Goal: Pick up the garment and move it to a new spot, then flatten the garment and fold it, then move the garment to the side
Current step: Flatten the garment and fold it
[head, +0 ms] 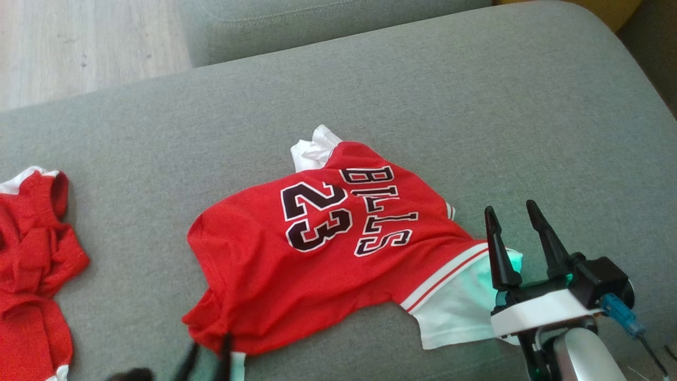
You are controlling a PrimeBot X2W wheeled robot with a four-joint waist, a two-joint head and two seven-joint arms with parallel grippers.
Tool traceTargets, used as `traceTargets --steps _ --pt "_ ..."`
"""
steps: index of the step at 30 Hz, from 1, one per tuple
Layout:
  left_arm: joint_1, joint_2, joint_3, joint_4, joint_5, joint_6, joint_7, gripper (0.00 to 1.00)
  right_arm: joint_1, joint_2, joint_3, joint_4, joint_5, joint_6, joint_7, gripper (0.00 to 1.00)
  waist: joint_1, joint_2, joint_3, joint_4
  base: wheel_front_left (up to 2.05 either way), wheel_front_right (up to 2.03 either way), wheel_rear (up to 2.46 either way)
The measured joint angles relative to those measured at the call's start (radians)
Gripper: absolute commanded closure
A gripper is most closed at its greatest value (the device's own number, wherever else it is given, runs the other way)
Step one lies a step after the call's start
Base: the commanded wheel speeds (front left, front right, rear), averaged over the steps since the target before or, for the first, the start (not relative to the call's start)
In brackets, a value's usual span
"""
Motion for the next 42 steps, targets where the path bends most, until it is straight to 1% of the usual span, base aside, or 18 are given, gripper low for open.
traceTargets --steps 2,4,7,10,14,17,20,23,25,29,30,31,32,35,37,40,42 --pt "0.008 0.044 0.023 -0.029 0.0 0.009 0.0 0.0 0.0 0.0 0.002 0.0 0.0 0.0 0.0 0.0 0.0 0.0 -0.003 -0.004 0.0 0.0 0.0" --pt "0.005 0.073 0.061 -0.073 0.002 0.023 -0.002 0.0 0.0 0.0 0.007 0.001 0.0 0.0 0.0 0.0 0.0 0.0 -0.004 -0.01 0.0 0.0 0.0" --pt "-0.02 0.092 0.085 -0.131 0.003 0.034 0.004 0.0 0.0 0.0 0.015 0.006 0.0 0.0 0.0 0.0 0.0 0.0 -0.006 -0.023 0.0 0.0 0.0" --pt "-0.077 0.109 0.086 -0.14 0.016 0.048 0.045 0.0 0.0 0.0 0.026 0.008 0.0 0.0 0.0 0.0 0.0 0.0 -0.007 -0.039 0.0 0.0 0.0" --pt "-0.171 0.106 0.07 -0.087 0.016 0.041 0.118 0.0 0.0 0.0 0.035 0.01 0.001 0.0 0.0 0.0 0.0 0.0 -0.001 -0.054 0.0 0.0 0.0" --pt "-0.286 0.09 0.04 0.053 0.025 0.036 0.193 0.0 -0.004 0.0 0.047 0.01 0.01 0.0 0.0 0.0 0.0003 0.0 0.01 -0.07 0.0 0.0 0.0" --pt "-0.379 0.065 0.028 0.201 0.028 0.02 0.249 0.0 -0.005 0.0 0.06 0.011 0.012 0.0 0.0 0.0 0.0002 0.0 0.017 -0.09 0.0 0.0 0.0" --pt "-0.434 0.047 0.018 0.314 0.021 0.005 0.301 0.0 -0.006 0.0 0.059 0.011 0.021 0.0 0.0 0.0 0.0002 0.0 0.022 -0.112 0.0 0.0 0.0" --pt "-0.451 0.023 0.013 0.368 -0.017 -0.028 0.344 0.0 -0.006 0.0 0.056 0.011 0.021 0.0 0.0 0.0 0.0002 0.0 0.026 -0.123 0.0 0.0 0.0" --pt "-0.483 -0.013 0.003 0.422 -0.062 -0.121 0.386 0.0 -0.006 0.0 0.056 0.012 0.021 0.0 0.0 0.0 0.0001 0.0 0.03 -0.134 0.0 0.0 0.0" --pt "-0.49 -0.023 0.003 0.43 -0.079 -0.142 0.395 0.17 -0.006 0.0 0.055 0.012 0.021 0.0 0.0 0.0 0.0001 0.0 0.03 -0.135 0.0 0.0 0.0" --pt "-0.496 -0.03 0.003 0.44 -0.09 -0.158 0.401 0.64 -0.006 0.0 0.054 0.012 0.021 0.0 0.0 0.0 0.0001 0.0 0.029 -0.135 0.0 0.0 0.0" --pt "-0.501 -0.035 0.002 0.451 -0.095 -0.175 0.405 1.0 -0.006 0.0 0.053 0.012 0.021 0.0 0.0 0.0 0.0 0.0 0.03 -0.134 0.0 0.0 0.0" --pt "-0.505 -0.056 -0.015 0.48 -0.095 -0.212 0.418 1.0 -0.007 0.0 0.053 0.012 0.021 0.0 0.0 0.0 0.0001 0.0 0.032 -0.133 0.0 0.0 0.0" --pt "-0.507 -0.072 -0.015 0.488 -0.095 -0.228 0.406 1.0 -0.01 0.0 0.053 0.012 0.021 0.0 0.0 0.0 0.0001 0.0 0.032 -0.13 0.0 0.0 0.0" --pt "-0.51 -0.091 -0.014 0.499 -0.067 -0.235 0.335 1.0 -0.011 0.0 0.052 0.012 0.021 0.0 0.0 0.0 0.0002 0.0 0.03 -0.121 0.0 0.0 0.0" --pt "-0.519 -0.106 -0.005 0.494 -0.031 -0.221 0.259 1.0 -0.011 0.0 0.051 0.012 0.019 0.0 0.0 0.0 0.0001 0.0 0.027 -0.115 0.0 0.0 0.0"
